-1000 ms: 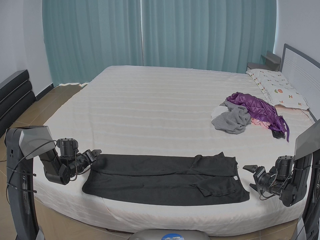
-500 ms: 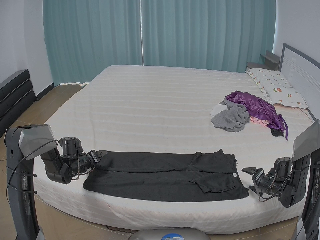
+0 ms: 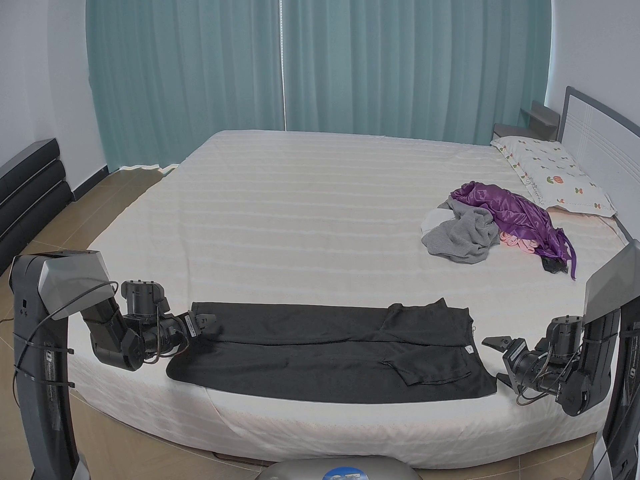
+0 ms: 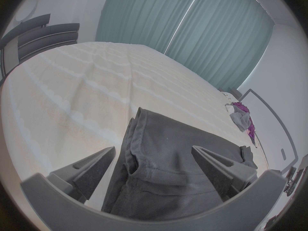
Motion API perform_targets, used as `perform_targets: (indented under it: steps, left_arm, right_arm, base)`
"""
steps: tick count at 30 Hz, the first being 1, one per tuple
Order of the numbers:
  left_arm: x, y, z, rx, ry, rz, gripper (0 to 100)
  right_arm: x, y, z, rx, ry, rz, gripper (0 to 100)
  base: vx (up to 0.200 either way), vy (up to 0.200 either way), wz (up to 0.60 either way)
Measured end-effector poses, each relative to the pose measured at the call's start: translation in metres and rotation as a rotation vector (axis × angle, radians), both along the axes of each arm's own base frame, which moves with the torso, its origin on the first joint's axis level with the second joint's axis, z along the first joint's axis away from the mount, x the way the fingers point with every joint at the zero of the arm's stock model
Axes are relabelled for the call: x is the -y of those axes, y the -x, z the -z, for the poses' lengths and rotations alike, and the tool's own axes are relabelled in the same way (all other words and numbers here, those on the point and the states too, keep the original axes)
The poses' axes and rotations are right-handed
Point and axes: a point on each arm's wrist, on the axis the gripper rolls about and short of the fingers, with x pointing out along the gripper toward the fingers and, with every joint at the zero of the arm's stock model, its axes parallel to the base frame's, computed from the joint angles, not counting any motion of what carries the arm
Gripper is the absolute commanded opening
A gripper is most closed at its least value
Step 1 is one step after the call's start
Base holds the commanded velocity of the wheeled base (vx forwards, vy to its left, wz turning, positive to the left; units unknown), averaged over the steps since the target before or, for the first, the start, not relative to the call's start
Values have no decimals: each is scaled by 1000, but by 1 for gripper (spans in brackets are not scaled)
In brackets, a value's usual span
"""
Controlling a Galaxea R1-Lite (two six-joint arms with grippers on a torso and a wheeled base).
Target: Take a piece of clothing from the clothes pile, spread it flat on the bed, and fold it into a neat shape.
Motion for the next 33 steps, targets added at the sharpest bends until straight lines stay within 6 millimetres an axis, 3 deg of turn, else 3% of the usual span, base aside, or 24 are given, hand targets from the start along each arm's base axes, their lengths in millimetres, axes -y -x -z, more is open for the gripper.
perform_targets:
  steps: [14,15,33]
  left_arm:
    - [13,8,8,-44,-11,32,100]
    - [14,8,9,-45,-11,33,0]
    - [14,7,9,-39,-5,28,0]
  right_arm:
    - [0,0,0,-1,0,-1,100]
    - [0,0,0,-1,1,-1,100]
    - [0,0,0,-2,0,-2,100]
  base:
    - [0,0,0]
    - [0,0,0]
    - [0,0,0]
